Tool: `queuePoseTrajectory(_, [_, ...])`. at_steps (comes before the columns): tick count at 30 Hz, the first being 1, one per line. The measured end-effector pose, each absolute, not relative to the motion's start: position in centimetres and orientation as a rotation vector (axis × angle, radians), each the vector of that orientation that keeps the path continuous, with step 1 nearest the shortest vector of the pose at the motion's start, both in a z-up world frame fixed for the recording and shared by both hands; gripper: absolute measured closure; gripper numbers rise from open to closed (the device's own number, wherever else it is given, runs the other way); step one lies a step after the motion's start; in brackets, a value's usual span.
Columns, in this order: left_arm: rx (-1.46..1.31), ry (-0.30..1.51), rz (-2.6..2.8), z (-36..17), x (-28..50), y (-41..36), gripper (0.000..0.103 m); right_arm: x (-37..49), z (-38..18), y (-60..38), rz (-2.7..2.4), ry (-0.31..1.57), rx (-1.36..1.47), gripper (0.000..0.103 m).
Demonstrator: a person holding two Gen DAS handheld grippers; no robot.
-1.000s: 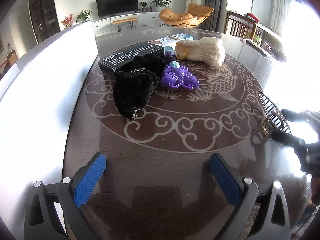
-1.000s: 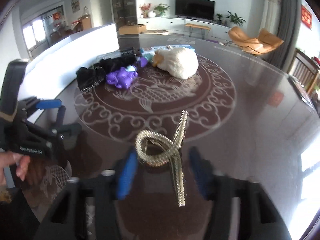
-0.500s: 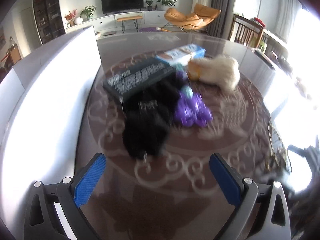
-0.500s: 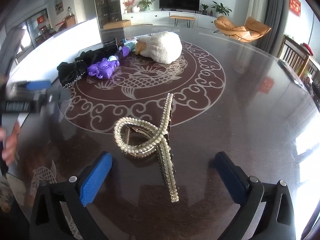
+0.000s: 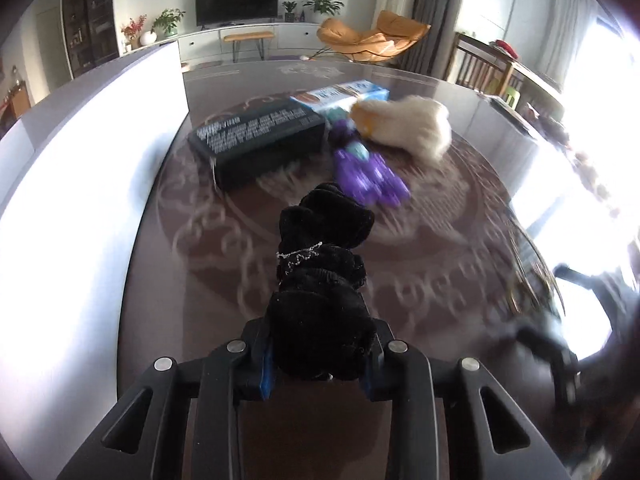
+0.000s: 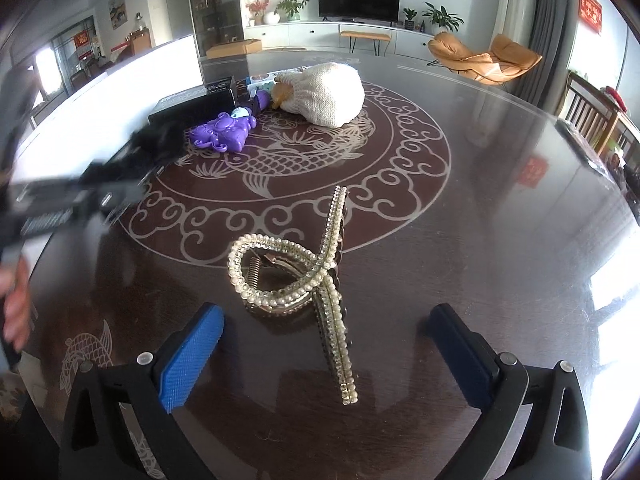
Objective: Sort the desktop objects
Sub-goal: 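Grasp the black velvet pouch with the left gripper while the right gripper holds the hair clip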
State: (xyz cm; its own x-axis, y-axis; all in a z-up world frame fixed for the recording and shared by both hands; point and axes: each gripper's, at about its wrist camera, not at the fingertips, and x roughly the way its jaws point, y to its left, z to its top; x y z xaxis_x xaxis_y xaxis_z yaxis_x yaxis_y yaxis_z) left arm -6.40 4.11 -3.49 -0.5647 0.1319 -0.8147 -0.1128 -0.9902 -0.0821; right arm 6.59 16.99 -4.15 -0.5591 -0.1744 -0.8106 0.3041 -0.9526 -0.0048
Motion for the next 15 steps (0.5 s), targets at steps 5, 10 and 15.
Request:
queuePoseTrajectory(5, [-1.404,0.068,2.618,-3.8,-2.2,4.9,0.010,6.6,-4.2,17.0,-2.549,0.209,1.301,0.000])
queuePoseTrajectory(10, [-1.410,0.141,2.611,-4.5,-2.9,5.1,0.000,6.6,-4.2,17.0,-2.549,0.208,1.301,0.000])
queuePoseTrajectory(15, [-1.421,0.118,2.639,-4.7,-4.9,5.2,0.000,6.6,-4.2,17.1,-2.547,0.200,1.299,0.000])
